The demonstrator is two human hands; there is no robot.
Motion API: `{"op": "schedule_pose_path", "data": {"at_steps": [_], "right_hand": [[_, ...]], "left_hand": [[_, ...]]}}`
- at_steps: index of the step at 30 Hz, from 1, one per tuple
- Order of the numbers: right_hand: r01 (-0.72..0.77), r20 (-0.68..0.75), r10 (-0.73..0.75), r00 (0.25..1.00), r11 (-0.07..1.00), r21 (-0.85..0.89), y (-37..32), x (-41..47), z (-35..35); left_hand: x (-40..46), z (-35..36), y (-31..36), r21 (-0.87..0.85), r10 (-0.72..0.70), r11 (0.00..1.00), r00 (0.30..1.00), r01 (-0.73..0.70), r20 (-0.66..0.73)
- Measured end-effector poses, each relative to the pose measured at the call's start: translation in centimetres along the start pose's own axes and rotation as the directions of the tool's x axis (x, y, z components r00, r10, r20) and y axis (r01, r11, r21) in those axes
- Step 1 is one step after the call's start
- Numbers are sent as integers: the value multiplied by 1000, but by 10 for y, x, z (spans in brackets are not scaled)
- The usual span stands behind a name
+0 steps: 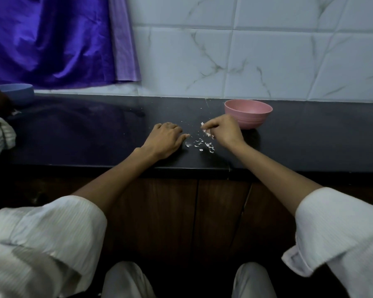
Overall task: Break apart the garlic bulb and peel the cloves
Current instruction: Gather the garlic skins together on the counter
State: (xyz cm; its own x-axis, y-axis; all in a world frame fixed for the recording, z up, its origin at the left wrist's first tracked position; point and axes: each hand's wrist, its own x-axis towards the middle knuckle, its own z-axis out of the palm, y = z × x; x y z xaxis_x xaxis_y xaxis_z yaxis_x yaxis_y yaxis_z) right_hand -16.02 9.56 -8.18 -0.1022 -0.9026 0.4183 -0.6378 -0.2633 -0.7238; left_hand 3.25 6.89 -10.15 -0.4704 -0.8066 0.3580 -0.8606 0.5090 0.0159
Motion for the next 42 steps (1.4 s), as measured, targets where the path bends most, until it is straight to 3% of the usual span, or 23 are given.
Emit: {"op": "schedule_pose_path", "data": {"at_steps": [2, 4, 11, 15, 20, 25, 34, 42], "right_hand": [[-246, 22, 251, 968, 919, 308, -2, -4, -8], [-358, 90, 363, 928, 793, 494, -4, -12, -22], [-432, 232, 415, 880, 495, 754, 0, -52, -71], [-428, 252, 415, 874, 415, 803, 13, -86, -105], [-401, 197, 463, 864, 399, 825, 40, -140, -142], [-416, 150, 568, 809, 373, 829, 80, -203, -163], [-503, 109, 762, 639, 306, 808, 173, -305, -180], [-519, 108, 857, 503, 199, 831, 265, -371, -179]], "left_hand": [[-3, -4, 13, 16, 23, 1000, 1000, -24, 16], [-5, -8, 30, 52, 59, 997, 998, -60, 27], [-13, -23, 95, 193, 203, 961, 979, -197, -13], [-26, -23, 138, 132, 292, 950, 955, -282, -60], [-52, -12, 197, 10, 383, 923, 920, -384, -87], [-83, 20, 254, -60, 448, 886, 882, -460, -147], [-118, 113, 337, -175, 499, 861, 858, -477, 121], [-138, 203, 394, -273, 519, 854, 740, -442, 428]]}}
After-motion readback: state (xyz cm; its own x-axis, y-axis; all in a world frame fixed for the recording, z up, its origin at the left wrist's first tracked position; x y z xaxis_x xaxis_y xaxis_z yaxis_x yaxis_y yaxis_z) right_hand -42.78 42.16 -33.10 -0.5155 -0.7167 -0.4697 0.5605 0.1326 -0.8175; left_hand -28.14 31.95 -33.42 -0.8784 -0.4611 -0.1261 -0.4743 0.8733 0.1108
